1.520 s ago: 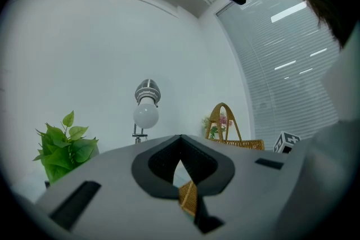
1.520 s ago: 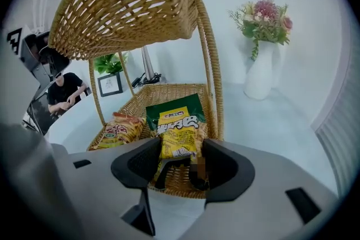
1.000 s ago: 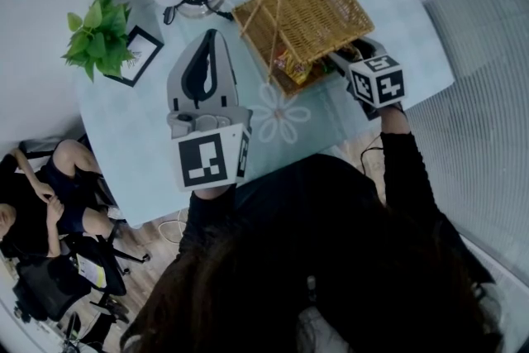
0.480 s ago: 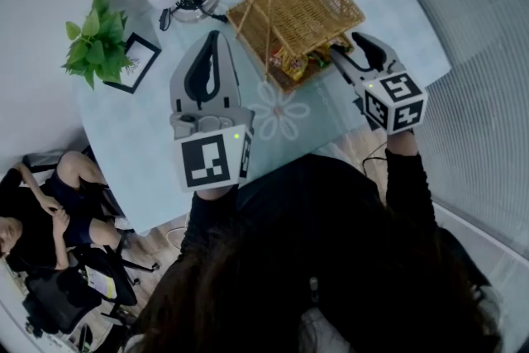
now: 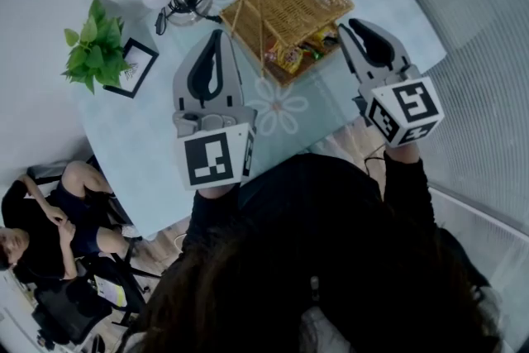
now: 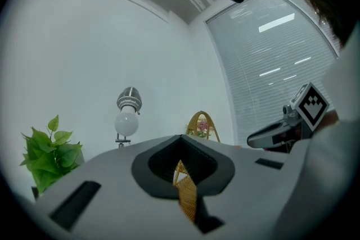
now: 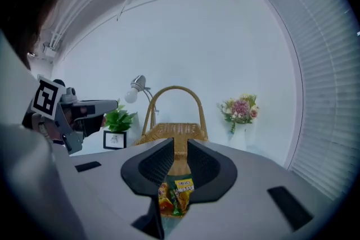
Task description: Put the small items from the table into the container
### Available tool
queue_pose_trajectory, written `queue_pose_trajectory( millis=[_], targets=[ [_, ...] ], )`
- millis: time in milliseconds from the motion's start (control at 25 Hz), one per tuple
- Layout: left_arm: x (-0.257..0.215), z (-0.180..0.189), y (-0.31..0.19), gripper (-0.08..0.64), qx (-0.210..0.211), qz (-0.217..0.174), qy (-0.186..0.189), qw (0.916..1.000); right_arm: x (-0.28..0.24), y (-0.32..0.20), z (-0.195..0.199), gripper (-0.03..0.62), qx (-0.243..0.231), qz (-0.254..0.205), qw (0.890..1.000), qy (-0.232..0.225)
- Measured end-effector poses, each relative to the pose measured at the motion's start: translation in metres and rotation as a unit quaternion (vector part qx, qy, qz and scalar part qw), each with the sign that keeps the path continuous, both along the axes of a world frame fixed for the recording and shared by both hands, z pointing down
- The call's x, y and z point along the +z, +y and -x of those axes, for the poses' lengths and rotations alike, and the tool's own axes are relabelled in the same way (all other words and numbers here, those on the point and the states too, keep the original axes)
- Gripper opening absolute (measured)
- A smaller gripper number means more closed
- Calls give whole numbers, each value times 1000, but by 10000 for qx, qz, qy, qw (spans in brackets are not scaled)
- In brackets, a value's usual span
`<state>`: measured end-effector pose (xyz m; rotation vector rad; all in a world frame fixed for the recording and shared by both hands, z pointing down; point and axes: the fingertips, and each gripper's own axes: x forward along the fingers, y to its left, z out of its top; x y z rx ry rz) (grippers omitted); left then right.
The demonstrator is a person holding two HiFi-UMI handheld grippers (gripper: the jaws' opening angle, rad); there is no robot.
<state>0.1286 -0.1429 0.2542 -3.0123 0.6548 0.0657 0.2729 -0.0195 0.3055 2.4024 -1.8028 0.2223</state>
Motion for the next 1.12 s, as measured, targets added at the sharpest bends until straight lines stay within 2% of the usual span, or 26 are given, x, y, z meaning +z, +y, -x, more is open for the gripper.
queue_pose_trajectory(
  millis=[480, 800, 1120],
  targets=[
    [-3, 0, 10, 2, 77, -51, 32, 10000, -45, -3, 13, 26, 108, -470, 9986, 232],
    [-3, 2, 10, 2, 51, -55, 20, 10000, -48, -5, 15, 25, 136, -429, 9983, 377],
    [-4, 1, 8, 2, 5, -57, 31, 10000, -49, -6, 14, 23, 152, -330, 9968, 706]
  ],
)
